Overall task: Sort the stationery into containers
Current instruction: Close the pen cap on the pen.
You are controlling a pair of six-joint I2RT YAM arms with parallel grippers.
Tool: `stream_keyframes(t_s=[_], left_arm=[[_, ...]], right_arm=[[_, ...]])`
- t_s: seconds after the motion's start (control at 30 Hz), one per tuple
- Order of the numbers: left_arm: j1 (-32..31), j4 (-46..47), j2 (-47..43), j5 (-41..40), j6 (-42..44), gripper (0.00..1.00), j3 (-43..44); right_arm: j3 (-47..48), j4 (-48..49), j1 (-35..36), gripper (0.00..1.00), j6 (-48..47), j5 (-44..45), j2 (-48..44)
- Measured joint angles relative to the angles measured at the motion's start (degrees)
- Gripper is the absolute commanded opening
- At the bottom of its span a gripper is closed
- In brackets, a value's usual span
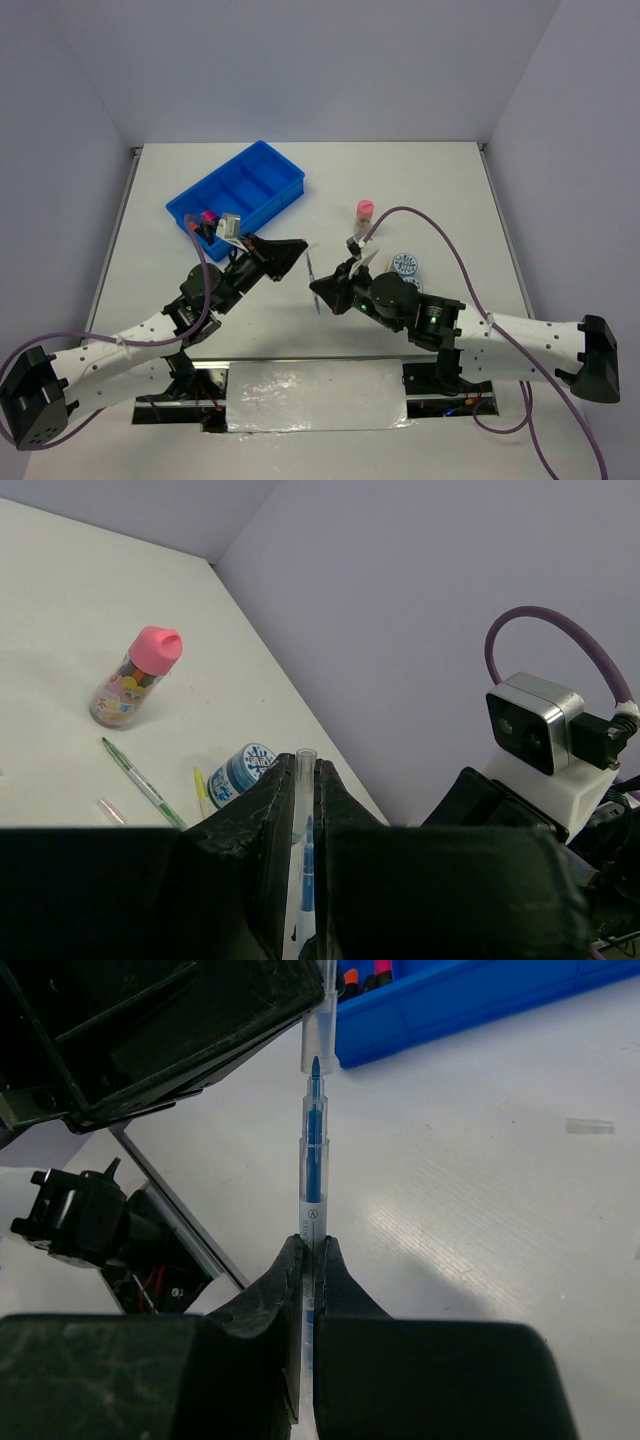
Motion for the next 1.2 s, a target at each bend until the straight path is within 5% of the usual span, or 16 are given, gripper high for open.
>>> stream_keyframes(t_s=[0.73, 0.97, 1.2], left_arm=[[0.2, 1.7, -0.7, 0.4, -0.5, 0.00, -0.3], [0.2, 1.8, -1.5, 1.1, -0.1, 0.45, -0.5], [0.2, -0.5, -2.2, 3.6, 0.0, 0.44, -0.5]], right_arm=[[7.3, -4.5, 0.2, 0.00, -2.5, 4.3, 3.7], [7.3, -2.6, 0.2, 0.00, -7.6, 2.6, 3.5], [7.3, -1.2, 0.2, 0.00, -10.0, 1.3, 2.9]])
